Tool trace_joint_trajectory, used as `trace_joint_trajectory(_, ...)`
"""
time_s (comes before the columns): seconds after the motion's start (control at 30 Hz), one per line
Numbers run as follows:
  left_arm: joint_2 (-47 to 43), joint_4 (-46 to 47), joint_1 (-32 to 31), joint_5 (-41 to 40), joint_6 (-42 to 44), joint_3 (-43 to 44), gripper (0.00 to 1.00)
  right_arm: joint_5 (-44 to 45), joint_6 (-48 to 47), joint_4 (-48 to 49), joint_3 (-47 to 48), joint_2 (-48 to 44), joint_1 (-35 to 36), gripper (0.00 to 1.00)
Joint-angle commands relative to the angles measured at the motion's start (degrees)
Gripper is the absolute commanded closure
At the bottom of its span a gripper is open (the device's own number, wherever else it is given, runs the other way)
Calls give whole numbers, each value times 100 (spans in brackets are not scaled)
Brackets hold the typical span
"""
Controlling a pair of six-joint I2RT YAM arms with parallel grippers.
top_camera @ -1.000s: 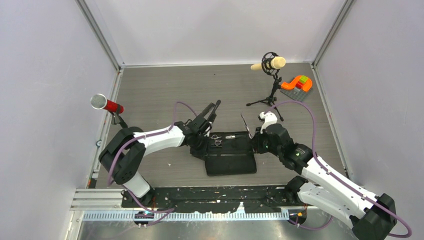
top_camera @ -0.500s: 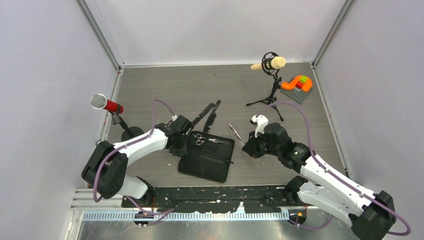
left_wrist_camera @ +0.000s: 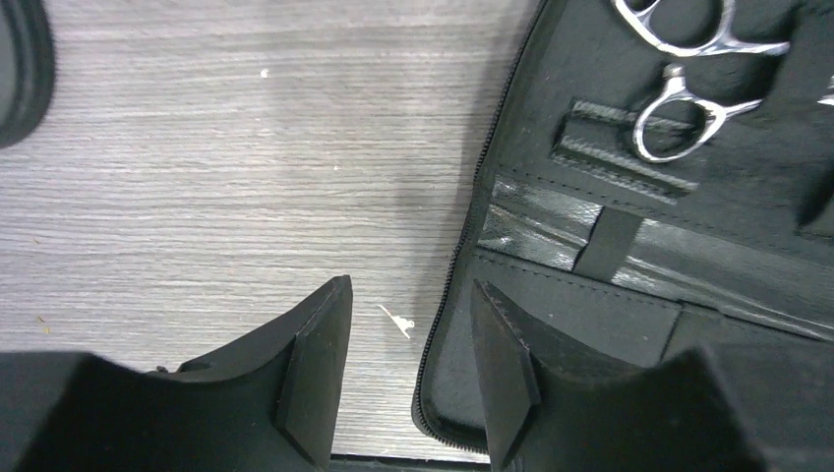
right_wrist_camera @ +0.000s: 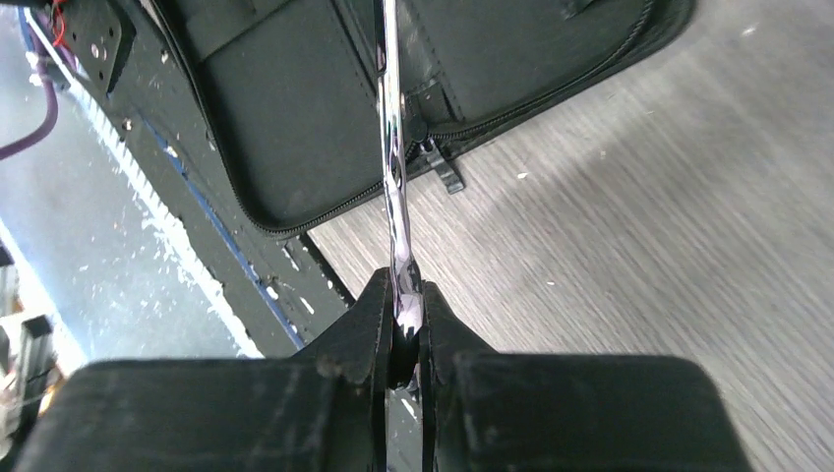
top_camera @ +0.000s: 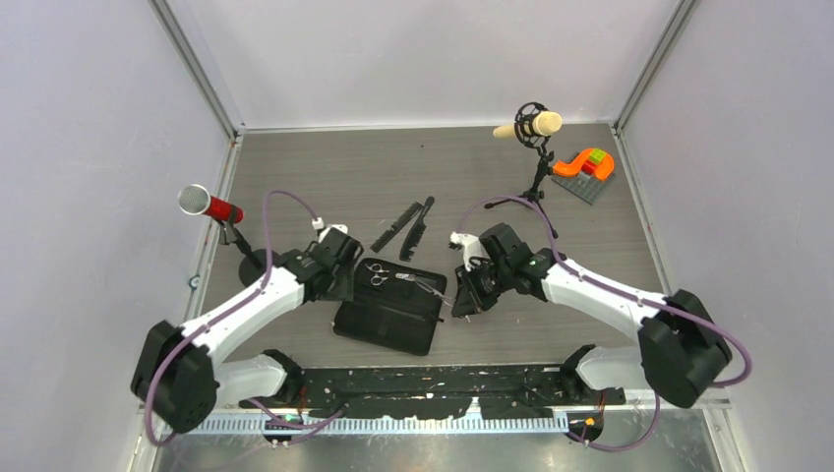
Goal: Sort the hair-cutting tools
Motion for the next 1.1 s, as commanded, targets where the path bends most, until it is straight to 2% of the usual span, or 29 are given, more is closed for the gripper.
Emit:
trace_joint_trajectory(0.0, -821, 166, 27, -32, -104, -119, 47, -661, -262, -108, 353, 489, -37, 95)
trace_joint_trajectory(0.13, -1036, 704, 28, 504, -101, -304, 45, -936, -291, -118, 416, 963, -88, 95)
trace_joint_trajectory(0.47, -86, 1422, 81, 1059, -283, -641, 53, -1327, -251, 144, 410, 1753, -469, 95)
trace_joint_trajectory(0.83, 438, 1826, 207, 1346, -392, -894, 56, -1486, -171, 291, 207, 1709, -648, 95)
trace_joint_trajectory(1.07, 418, 1842, 242, 1344, -382, -941, 57, -1550, -74, 473, -39, 1618, -649, 95)
